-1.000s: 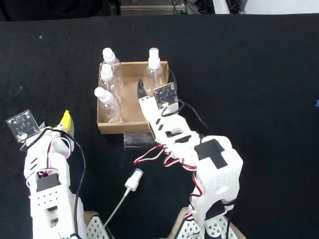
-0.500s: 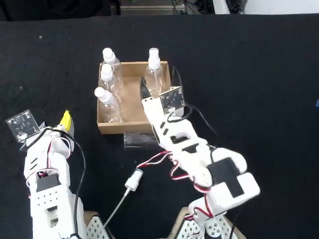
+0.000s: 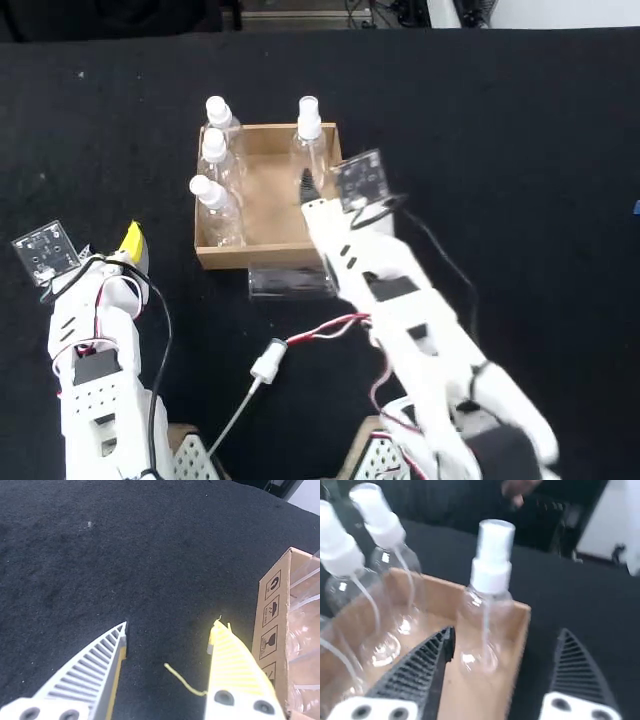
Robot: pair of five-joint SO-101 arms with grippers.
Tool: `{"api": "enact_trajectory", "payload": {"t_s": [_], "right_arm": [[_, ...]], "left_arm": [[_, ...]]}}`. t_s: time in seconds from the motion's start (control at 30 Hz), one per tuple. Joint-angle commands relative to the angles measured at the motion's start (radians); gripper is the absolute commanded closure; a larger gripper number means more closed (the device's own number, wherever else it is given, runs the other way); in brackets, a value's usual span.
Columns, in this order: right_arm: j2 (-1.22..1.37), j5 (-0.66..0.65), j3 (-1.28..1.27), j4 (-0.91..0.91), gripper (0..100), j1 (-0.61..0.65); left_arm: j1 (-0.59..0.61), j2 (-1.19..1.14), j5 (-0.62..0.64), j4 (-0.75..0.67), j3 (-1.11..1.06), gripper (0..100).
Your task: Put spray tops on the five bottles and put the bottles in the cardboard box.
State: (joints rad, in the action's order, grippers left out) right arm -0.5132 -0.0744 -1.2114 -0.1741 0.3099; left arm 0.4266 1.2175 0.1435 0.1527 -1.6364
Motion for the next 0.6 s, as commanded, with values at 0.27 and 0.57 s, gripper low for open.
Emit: {"api": "enact_trajectory", "payload": {"t_s": [0.27, 0.57], "right_arm": [[-0.234, -0.003, 0.254, 0.575, 83.8, -0.084], [-0.242, -0.189, 0.512, 1.223, 83.8, -0.078]], "left_arm": [[-0.012, 0.008, -0.011, -0.023, -0.002, 75], [-0.012, 0.008, -0.011, -0.023, -0.001, 75]]}}
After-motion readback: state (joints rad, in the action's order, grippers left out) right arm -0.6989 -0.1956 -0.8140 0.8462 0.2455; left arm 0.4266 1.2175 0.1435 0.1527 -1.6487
